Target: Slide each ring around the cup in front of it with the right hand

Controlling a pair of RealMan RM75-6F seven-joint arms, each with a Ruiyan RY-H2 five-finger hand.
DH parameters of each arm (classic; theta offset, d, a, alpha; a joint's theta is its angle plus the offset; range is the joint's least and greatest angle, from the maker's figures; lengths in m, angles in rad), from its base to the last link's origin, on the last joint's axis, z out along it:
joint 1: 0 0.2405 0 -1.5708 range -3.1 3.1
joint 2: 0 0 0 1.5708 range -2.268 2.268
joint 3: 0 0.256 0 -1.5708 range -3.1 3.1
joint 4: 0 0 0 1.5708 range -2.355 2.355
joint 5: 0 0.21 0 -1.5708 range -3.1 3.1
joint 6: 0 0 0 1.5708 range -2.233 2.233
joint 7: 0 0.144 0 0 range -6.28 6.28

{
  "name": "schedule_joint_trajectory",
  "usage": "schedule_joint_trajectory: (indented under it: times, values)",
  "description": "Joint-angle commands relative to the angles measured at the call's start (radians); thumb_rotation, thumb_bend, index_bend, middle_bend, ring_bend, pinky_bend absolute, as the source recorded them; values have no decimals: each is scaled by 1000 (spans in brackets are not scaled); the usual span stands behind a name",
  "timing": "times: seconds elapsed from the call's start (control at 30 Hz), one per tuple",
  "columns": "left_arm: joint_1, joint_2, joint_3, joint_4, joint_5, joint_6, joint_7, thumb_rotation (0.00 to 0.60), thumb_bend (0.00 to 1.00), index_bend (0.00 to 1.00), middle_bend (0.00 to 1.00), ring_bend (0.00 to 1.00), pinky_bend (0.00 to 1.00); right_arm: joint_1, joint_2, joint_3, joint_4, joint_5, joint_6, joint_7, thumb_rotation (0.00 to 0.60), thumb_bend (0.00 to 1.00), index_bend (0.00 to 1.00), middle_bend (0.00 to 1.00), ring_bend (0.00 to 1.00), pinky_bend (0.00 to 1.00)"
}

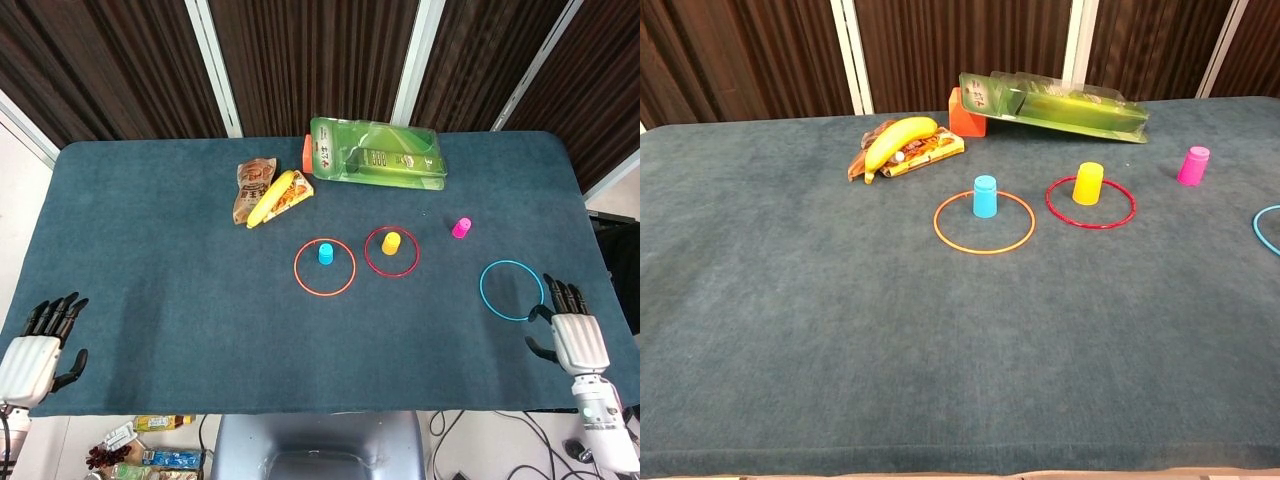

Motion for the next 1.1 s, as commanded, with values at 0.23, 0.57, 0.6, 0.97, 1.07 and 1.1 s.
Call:
schedule_joint_trajectory:
  times: [0.23, 0.57, 0.6, 0.97, 1.07, 1.1]
  values:
    - [-2, -2, -1, 0, -7, -3, 4, 600, 469, 0, 0, 0, 0, 53, -162, 8, 294, -21, -128, 156, 600, 379, 649, 68, 0, 0]
    - [-5, -4, -2, -1, -14, -8, 9, 600, 469, 0, 0, 0, 0, 82, -198, 3, 372, -55, -159, 220, 600, 427, 644, 71, 0, 0]
    - [-5, -4, -2, 0, -14, -8, 9, 600, 470, 0, 0, 0, 0, 82, -198, 3, 374, -57, -160, 223, 600, 433, 643, 72, 0, 0]
    - [-6, -5, -1, -2, -13, -9, 14, 600, 468, 0, 0, 0, 0, 88, -199, 2, 407, -62, -207, 241, 600, 522, 644, 73, 0, 0]
    - [-6, -6, -1, -2, -15, -9, 15, 600, 468, 0, 0, 0, 0, 89, -207, 2, 420, -63, -213, 240, 600, 522, 644, 73, 0, 0]
    - [-6, -6, -1, -1, -16, -9, 16, 600, 469, 0, 0, 0, 0, 89, -208, 2, 423, -63, -215, 242, 600, 522, 644, 72, 0, 0]
